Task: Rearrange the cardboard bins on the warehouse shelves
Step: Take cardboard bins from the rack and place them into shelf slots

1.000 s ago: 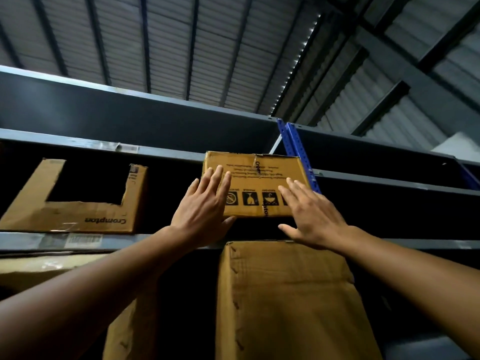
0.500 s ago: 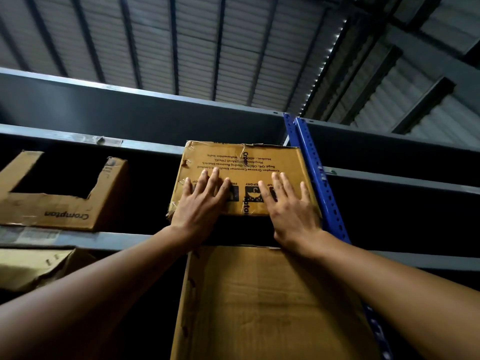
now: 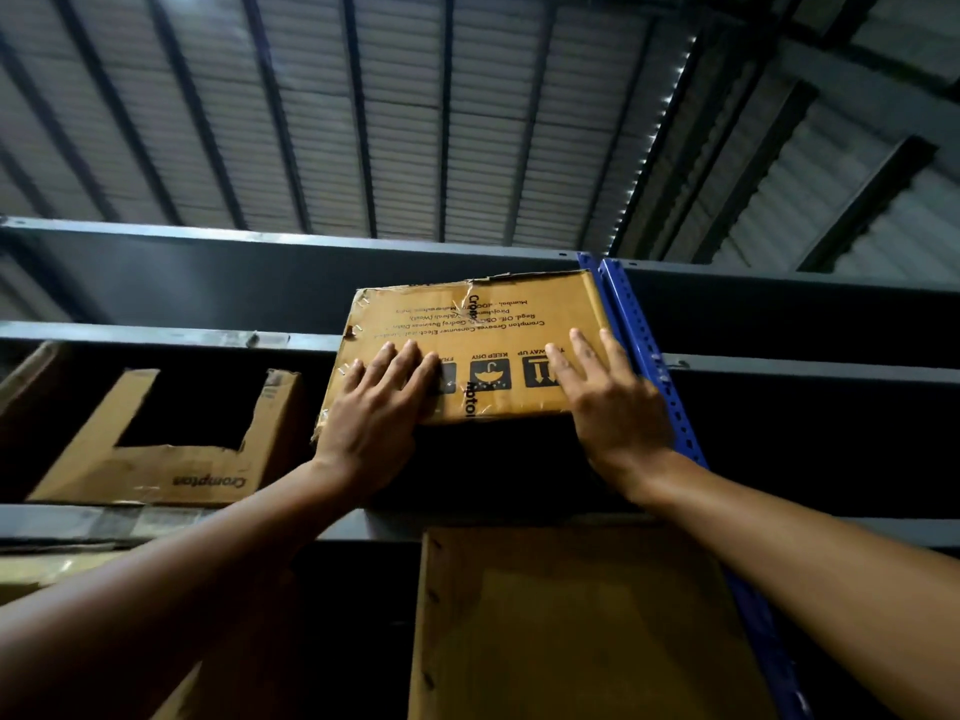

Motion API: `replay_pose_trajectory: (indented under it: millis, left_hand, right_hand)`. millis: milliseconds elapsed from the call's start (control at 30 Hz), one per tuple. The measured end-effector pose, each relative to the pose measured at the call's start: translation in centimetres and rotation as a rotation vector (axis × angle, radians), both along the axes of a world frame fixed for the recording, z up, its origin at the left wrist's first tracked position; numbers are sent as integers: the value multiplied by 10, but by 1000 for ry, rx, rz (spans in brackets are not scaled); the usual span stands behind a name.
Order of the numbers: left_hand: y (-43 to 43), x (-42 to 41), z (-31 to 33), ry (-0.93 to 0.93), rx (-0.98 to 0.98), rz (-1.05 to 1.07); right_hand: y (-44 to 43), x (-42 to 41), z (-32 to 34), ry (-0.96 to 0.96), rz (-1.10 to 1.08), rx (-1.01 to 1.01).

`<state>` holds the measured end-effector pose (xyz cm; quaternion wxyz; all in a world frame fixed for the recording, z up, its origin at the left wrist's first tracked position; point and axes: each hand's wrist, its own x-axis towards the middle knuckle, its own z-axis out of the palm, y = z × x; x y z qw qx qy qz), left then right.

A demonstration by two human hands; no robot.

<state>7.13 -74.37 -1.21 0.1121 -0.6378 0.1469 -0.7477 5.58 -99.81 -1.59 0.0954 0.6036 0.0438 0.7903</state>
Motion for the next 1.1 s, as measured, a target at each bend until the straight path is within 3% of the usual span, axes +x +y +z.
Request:
replay_pose_trajectory:
  millis: [167,267,367,500,600,700,867,1000,1100]
  left_hand:
    - [27,-66,9,18,-51,-39]
    - [27,-101,10,2,17,-49]
    - [22,-129,6,-10,94,-103]
    - [29,-168,2,-61,22,-253]
    - [37,-197,1,-73,-35,-268]
    - [26,-222,1,-163,82,-220]
    - [11,-242,13,-233,279,213]
    - [37,-253,12,-158,151,503]
    - [50,-250,-2,-124,-14,698]
  right_hand:
    - [34,-54,0,-204,216,-106]
    - [58,-87,-8,-204,542,-202]
    - [76,-100,-13,-122,814,-106]
    - [83,-102,-14,-30,1038,77]
    - [84,-106,-11,1,966,74]
    - [102,-110,-7,-52,826,4]
    - [143,-122,0,-184,790,-31]
    - [130,-95,-7,-50,680,-72]
    - [118,-73,-11,176,670,-47]
